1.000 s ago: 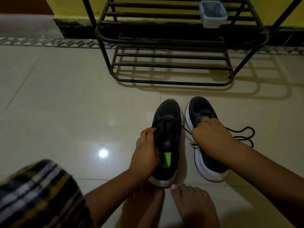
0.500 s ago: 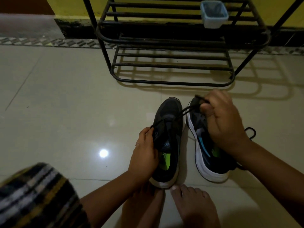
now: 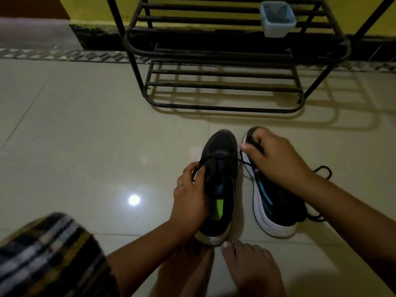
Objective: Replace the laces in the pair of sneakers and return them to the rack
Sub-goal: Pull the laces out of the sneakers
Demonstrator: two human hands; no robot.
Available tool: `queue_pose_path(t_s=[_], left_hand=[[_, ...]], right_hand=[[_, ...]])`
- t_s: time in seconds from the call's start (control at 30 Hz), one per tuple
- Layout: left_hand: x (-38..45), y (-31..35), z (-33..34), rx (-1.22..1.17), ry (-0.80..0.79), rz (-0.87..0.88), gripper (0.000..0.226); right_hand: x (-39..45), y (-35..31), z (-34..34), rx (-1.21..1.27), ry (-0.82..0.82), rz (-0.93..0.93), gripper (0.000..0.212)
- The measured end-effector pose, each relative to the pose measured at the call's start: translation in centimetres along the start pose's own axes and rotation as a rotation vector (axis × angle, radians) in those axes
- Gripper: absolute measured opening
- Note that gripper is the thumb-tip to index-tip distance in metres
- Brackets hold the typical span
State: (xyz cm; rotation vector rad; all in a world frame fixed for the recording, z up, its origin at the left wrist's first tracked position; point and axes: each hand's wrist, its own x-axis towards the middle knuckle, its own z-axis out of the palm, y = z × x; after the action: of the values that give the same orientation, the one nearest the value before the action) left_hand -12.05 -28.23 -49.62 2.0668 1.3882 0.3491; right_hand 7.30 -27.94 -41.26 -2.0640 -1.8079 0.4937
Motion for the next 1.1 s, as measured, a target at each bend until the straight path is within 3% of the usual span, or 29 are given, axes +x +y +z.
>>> queue_pose_path(t_s=[0.23,0.37,0.5,0.6,0.67,0.8,0.93,1.0,1.1], left_hand=[[0.0,0.1,0.1,0.03,0.009,-0.011,0.06],[0.0,0.2,0.2,0.022,0.028,-0.027,0.066],[0.0,0.0,0.3,0.032,0.021,-0.028,0.067],[0.1,-0.1,0.3,0.051,0.013,-0.017,0.07],[0.1,-0.2,0.2,0.059,-0.01,-0.015,0.067],[0.3,-0.3,0.1,0.073,-0.053,0.008,0.069],[0.4,-0.2,0.1,0.077,-0.073,0.004,0.069],[0.4,-0.2,0.1,0.067,-0.066,0.01,0.068],[0.4,-0.3,0.2,0.066,-0.062,0.015,0.068]], right_hand=[[-0.7,0.7,2.0,-0.621,-0.265,-0.015,0.034],[-0.7,1.0,2.1,-0.67,-0.306,-0.081,0.021],[-0.1,1.1,2.0,-0.451,-0.172,-0.177,0.02],[0.3,1.1,1.4,-0.194,0.07,-0.338,0.037],[0.5,0.8,0.6,-0.051,0.186,-0.37,0.037],[0.0,-1.3,-1.1,0.536,0.211,-0.232,0.033],[-0.1,-2.3,-1.1,1.104,0.193,0.053,0.035],[0.4,-1.3,-0.6,1.001,0.221,0.166,0.033],[0.7,0.3,-0.3,0.525,0.163,0.176,0.025]])
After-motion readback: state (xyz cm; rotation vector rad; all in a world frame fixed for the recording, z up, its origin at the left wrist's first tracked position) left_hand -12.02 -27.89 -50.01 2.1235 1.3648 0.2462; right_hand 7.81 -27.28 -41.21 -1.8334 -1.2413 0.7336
